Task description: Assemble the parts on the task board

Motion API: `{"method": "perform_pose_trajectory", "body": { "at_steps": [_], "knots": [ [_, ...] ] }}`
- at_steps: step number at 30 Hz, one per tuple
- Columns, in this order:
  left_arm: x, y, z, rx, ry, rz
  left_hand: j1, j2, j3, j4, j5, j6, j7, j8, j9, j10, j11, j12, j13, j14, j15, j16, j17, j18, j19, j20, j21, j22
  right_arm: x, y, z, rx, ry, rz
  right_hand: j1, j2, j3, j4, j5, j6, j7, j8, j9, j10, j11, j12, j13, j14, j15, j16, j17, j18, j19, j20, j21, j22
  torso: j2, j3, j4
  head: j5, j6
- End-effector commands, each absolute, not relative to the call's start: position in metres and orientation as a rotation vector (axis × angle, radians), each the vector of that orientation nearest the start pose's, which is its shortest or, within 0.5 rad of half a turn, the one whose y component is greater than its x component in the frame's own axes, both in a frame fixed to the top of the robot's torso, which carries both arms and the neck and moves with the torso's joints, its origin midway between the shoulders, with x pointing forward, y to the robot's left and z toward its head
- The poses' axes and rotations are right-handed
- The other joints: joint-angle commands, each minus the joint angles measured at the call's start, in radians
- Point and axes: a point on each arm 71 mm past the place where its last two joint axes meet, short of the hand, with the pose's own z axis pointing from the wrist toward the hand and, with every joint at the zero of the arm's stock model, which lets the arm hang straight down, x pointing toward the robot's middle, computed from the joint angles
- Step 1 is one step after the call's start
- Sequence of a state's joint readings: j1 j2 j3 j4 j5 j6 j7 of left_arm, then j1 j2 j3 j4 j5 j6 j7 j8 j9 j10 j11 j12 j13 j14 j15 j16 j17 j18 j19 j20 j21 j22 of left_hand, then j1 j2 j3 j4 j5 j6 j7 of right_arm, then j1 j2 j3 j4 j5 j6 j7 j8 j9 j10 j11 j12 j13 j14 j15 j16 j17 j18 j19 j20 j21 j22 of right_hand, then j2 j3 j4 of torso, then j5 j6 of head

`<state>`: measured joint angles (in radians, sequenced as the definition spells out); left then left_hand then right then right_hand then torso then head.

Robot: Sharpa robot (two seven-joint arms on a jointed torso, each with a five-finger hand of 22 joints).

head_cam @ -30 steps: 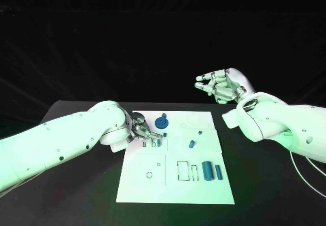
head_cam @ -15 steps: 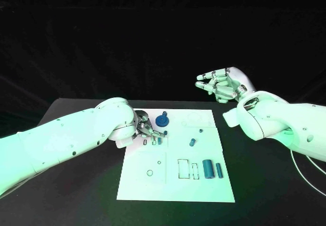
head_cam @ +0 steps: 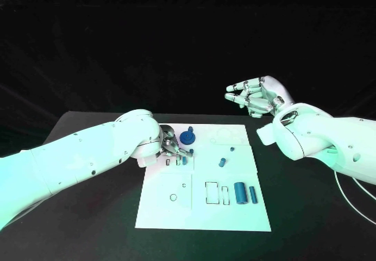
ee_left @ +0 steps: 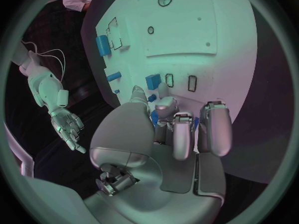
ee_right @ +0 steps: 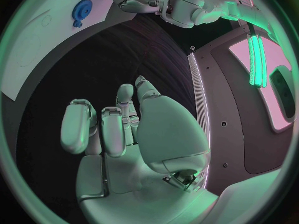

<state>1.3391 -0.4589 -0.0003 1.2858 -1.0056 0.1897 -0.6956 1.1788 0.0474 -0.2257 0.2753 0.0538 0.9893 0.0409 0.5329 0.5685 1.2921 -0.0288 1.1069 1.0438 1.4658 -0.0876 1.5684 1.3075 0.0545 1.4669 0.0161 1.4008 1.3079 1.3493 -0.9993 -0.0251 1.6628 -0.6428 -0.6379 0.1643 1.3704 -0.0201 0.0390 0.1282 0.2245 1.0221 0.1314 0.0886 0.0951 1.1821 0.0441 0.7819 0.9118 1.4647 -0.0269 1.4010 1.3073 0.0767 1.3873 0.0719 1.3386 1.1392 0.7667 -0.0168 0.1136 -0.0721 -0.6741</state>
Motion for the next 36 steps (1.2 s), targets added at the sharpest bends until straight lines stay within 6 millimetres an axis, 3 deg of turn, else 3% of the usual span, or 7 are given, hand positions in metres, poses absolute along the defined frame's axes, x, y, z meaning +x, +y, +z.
{"method": "perform_pose_trajectory", "body": {
  "at_steps": [1, 8, 29, 36],
  "knots": [
    [0.5295, 0.0885, -0.1587, -0.100, 2.310, -0.357, 0.012, 0.001, -0.004, -0.005, -0.005, -0.006, 0.000, 0.007, 0.005, 0.008, -0.001, 0.004, 0.002, 0.105, -0.005, 0.002, 0.263, -0.007, 0.048, -0.004, 0.004, 0.040, 0.4837, -0.2510, -0.0849, 0.542, 1.286, 1.058, -0.001, 0.001, -0.006, 0.002, 0.006, 0.008, 0.001, 0.002, -0.001, -0.010, 0.000, -0.003, -0.002, 0.056, -0.004, -0.004, 0.059, 0.010, -0.006, 0.002, -0.005, -0.001, 0.000, -0.0002, 0.0007, 0.001, -0.003],
    [0.5302, 0.0863, -0.1596, -0.084, 2.319, -0.347, 0.028, 0.007, -0.001, -0.012, -0.005, -0.010, 0.000, 0.012, 0.015, 0.009, -0.001, 0.007, 0.004, 0.105, -0.004, 0.002, 0.263, -0.008, 0.048, -0.004, 0.007, 0.044, 0.4840, -0.2502, -0.0855, 0.542, 1.289, 1.058, -0.001, 0.002, -0.006, 0.002, 0.006, 0.008, 0.001, 0.002, -0.001, -0.011, 0.000, -0.004, -0.003, 0.056, -0.004, -0.006, 0.058, 0.011, -0.007, 0.002, -0.006, -0.003, 0.001, -0.0003, -0.0011, 0.002, -0.006],
    [0.5290, 0.0821, -0.1627, -0.055, 2.349, -0.349, 0.042, 0.014, 0.002, -0.018, -0.005, -0.013, 0.000, 0.017, 0.024, 0.011, -0.001, 0.011, 0.009, 0.105, -0.004, 0.002, 0.263, -0.009, 0.049, -0.003, 0.012, 0.051, 0.4853, -0.2495, -0.0873, 0.547, 1.300, 1.055, -0.001, 0.005, -0.006, 0.003, 0.006, 0.007, 0.002, 0.001, -0.002, -0.012, 0.000, -0.007, -0.007, 0.055, -0.004, -0.009, 0.055, 0.011, -0.008, 0.002, -0.008, -0.006, -0.001, -0.0001, 0.0014, 0.002, -0.013],
    [0.5280, 0.0809, -0.1633, -0.051, 2.355, -0.358, 0.074, 0.030, 0.017, -0.036, -0.005, -0.018, -0.001, 0.024, 0.037, 0.009, -0.001, 0.010, 0.010, 0.105, -0.004, 0.002, 0.263, -0.009, 0.048, -0.003, 0.013, 0.055, 0.4860, -0.2483, -0.0881, 0.547, 1.305, 1.057, -0.002, 0.006, -0.006, 0.004, 0.006, 0.006, 0.002, 0.000, -0.002, -0.012, 0.001, -0.008, -0.008, 0.055, -0.004, -0.009, 0.054, 0.011, -0.008, 0.002, -0.008, -0.005, 0.000, -0.0003, 0.0009, 0.004, -0.015]
  ]
}}
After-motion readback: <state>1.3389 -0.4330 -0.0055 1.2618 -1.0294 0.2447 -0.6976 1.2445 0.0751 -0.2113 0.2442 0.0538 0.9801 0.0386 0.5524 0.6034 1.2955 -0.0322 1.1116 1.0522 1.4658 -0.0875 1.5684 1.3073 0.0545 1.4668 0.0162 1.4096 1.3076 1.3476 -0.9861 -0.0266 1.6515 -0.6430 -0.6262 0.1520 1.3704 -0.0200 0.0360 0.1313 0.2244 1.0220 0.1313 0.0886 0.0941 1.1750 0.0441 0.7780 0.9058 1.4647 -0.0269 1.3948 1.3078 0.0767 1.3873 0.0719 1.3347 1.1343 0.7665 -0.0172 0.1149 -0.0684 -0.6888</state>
